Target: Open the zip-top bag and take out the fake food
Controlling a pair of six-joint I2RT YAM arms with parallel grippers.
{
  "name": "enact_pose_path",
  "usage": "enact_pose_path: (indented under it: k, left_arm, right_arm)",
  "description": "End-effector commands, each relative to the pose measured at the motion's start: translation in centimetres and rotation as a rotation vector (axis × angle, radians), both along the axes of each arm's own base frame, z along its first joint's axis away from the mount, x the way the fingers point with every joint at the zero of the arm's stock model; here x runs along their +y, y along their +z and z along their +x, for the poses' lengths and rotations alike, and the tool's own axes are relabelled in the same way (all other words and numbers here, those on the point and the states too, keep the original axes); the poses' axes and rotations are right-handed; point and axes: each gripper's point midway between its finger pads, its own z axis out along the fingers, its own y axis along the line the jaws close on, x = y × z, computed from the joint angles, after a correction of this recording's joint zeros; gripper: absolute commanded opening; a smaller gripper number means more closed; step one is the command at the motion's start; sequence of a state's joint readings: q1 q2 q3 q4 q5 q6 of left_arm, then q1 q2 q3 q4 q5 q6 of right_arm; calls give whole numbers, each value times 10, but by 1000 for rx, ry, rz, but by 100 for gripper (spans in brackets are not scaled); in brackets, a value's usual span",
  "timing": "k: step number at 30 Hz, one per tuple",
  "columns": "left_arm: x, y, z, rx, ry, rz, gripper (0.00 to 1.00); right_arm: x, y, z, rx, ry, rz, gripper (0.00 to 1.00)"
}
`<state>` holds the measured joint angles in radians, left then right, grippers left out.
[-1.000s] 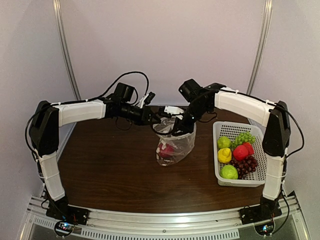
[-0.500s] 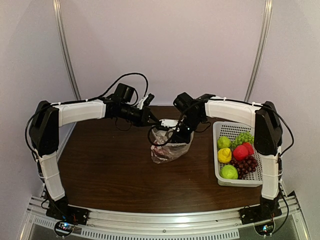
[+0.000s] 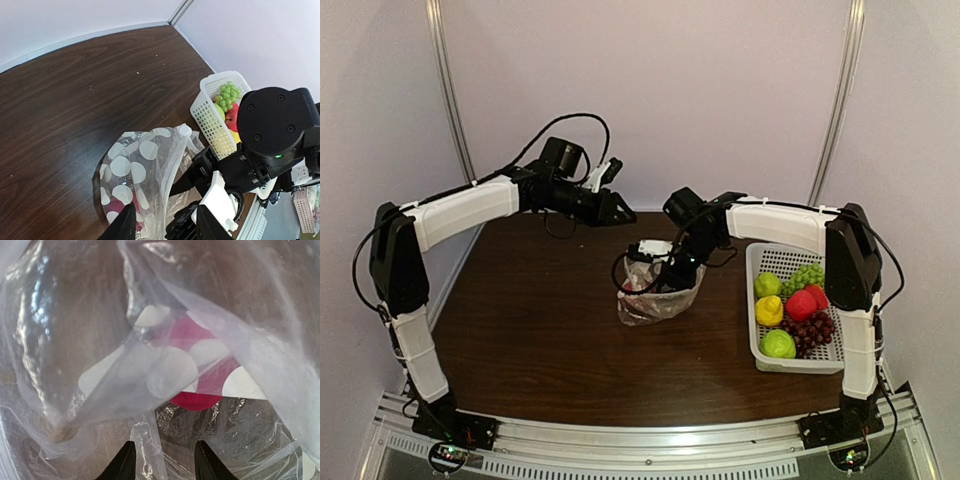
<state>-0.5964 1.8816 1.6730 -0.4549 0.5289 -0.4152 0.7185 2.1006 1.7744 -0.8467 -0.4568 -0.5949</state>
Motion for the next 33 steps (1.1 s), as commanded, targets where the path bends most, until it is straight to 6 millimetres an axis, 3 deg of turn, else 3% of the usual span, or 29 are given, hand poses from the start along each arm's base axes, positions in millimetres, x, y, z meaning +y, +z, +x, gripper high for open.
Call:
enact_pose_path:
  k: [1, 5, 10, 15, 21, 27, 33]
  left_arm:
    - [32, 12, 14, -20, 132, 43, 43]
    - [61, -32, 18, 95, 248, 27, 42]
    - [70, -66, 12, 150, 291, 29, 42]
    - [65, -89, 14, 192, 288, 20, 42]
    - [44, -115, 12, 253, 204, -42, 43]
    - [29, -125, 12, 257, 165, -61, 42]
    - [14, -145, 13, 294, 141, -70, 30]
  right_arm:
    - [7, 7, -1, -9, 0, 30, 42]
    - [7, 8, -3, -11, 10, 36, 46]
    - [6, 9, -3, -18, 13, 40, 51]
    - [6, 7, -1, -27, 9, 38, 53]
    - [10, 4, 5, -33, 1, 45, 53]
    - [17, 5, 13, -48, -8, 55, 53]
    - [30, -2, 23, -30, -26, 78, 53]
